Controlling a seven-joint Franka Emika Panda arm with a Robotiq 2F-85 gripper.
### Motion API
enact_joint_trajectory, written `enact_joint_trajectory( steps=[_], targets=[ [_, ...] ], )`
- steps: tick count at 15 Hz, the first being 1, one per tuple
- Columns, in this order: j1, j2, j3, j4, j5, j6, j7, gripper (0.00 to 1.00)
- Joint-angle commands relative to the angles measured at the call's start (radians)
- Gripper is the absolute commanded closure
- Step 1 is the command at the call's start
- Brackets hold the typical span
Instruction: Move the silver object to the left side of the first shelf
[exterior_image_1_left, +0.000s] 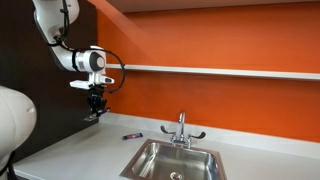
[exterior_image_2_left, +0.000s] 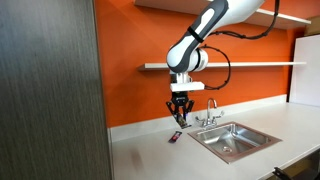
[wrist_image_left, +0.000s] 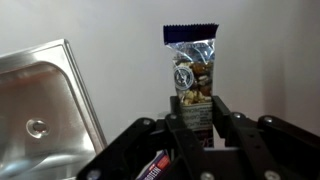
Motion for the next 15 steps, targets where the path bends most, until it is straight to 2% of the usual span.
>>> enact_joint_trajectory(
  steps=[1, 8, 15],
  targets=[
    [-0.004, -0.102, 0.001, -0.019, -0.041, -0.044, 0.088, 0.90],
    [-0.024, -0.208, 0.022, 0.008, -0.095, -0.100, 0.187, 0.90],
    [-0.037, -0.254, 0.036, 0.046, -0.121, -0.137, 0.196, 0.90]
  ],
)
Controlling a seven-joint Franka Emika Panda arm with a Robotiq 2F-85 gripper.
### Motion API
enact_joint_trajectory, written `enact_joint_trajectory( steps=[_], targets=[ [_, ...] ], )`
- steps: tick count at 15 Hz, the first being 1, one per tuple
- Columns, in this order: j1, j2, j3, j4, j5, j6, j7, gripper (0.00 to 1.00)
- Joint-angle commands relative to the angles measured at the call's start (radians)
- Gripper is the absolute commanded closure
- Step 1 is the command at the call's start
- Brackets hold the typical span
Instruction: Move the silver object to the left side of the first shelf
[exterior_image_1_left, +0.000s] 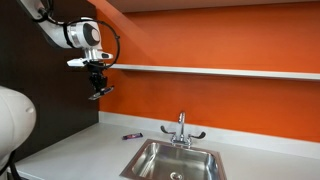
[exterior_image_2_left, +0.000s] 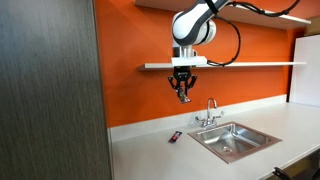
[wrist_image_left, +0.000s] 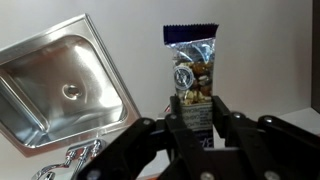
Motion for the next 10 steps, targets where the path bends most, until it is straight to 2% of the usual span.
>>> enact_joint_trajectory(
  steps=[1, 10],
  targets=[
    [-0.029, -0.027, 0.029, 0.034, -0.023, -0.045, 0.028, 0.90],
    [-0.029, -0.039, 0.058, 0.128, -0.073, -0.066, 0.055, 0.90]
  ],
)
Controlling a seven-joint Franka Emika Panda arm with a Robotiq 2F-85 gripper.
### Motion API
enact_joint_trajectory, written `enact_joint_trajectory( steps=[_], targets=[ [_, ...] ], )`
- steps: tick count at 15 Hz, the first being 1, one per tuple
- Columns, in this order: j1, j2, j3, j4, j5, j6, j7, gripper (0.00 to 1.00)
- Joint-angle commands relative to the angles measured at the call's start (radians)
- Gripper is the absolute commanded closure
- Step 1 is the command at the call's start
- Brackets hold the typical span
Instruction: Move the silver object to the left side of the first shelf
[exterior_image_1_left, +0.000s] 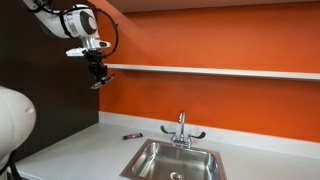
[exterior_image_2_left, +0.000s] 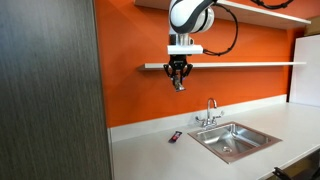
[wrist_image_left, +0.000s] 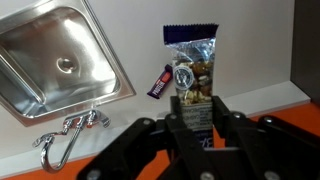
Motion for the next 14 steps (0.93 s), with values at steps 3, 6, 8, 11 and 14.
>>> enact_joint_trajectory(
  steps=[3, 6, 8, 11, 14],
  targets=[
    [-0.028, -0.008, 0.038, 0.078, -0.041, -0.063, 0.039, 0.90],
    [-0.029, -0.004, 0.040, 0.120, -0.048, -0.088, 0.042, 0.90],
    [-0.029, -0.005, 0.043, 0.142, -0.051, -0.095, 0.043, 0.90],
    [-0.029, 0.006, 0.040, 0.195, -0.057, -0.114, 0.029, 0.90],
    [-0.033, 0.016, 0.042, 0.247, -0.074, -0.130, 0.032, 0.90]
  ],
)
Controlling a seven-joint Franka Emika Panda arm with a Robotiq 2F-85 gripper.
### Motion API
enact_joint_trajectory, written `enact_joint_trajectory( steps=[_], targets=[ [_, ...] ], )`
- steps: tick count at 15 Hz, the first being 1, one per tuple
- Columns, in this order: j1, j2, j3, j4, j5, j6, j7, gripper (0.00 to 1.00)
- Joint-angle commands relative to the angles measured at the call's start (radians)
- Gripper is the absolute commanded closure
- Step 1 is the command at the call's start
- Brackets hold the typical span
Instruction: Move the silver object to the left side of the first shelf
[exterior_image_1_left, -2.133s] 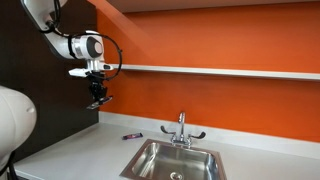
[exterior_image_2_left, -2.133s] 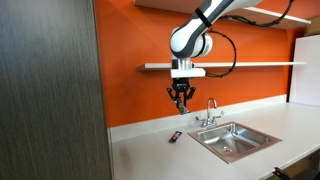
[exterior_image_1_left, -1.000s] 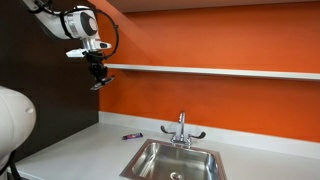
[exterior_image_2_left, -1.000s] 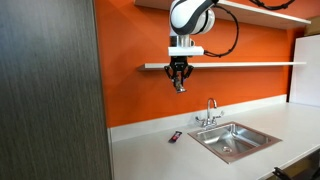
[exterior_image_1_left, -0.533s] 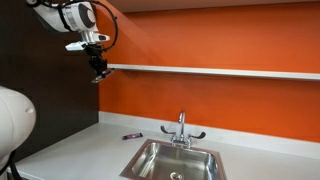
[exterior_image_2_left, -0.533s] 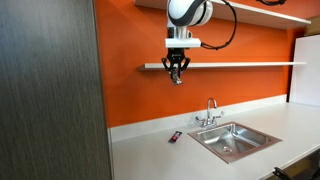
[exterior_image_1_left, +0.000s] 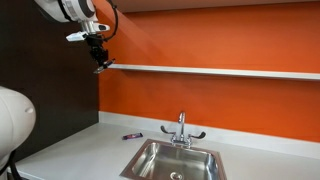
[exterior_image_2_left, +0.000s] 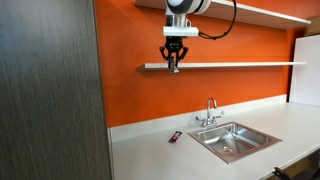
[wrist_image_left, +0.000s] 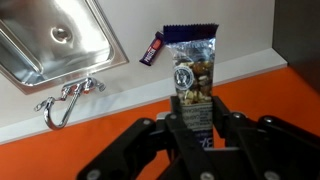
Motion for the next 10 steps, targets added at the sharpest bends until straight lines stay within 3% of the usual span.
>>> enact_joint_trajectory(
  steps=[1, 10],
  targets=[
    [-0.029, 0.020, 0.027, 0.092, -0.036, -0.059, 0.021, 0.90],
    [-0.039, 0.129, 0.015, 0.286, -0.091, -0.133, 0.009, 0.90]
  ],
)
